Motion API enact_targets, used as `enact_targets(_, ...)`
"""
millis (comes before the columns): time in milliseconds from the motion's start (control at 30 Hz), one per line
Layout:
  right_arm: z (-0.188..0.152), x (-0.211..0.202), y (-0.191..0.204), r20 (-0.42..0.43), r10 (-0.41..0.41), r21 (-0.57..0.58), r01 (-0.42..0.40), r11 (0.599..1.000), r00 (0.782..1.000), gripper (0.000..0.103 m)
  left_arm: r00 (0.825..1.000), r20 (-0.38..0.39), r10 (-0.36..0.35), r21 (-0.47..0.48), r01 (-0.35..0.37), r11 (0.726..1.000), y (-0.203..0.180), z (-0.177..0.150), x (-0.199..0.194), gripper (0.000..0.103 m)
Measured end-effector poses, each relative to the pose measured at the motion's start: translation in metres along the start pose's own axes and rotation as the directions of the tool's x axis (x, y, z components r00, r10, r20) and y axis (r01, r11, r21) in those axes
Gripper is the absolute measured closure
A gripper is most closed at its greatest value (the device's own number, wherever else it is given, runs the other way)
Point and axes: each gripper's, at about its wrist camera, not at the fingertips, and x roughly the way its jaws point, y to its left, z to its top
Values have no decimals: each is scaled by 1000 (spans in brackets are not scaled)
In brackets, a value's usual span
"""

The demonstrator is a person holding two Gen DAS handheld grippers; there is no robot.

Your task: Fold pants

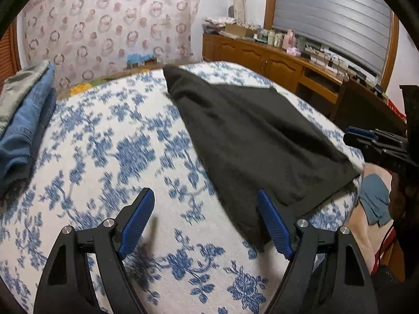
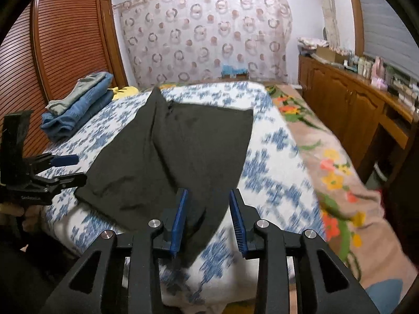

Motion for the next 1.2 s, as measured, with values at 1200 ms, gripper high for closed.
enact_targets(1200, 111, 171, 30, -254, 141, -118, -176, 977, 957, 77, 997, 78, 21, -56, -16, 998, 18, 20, 20, 21)
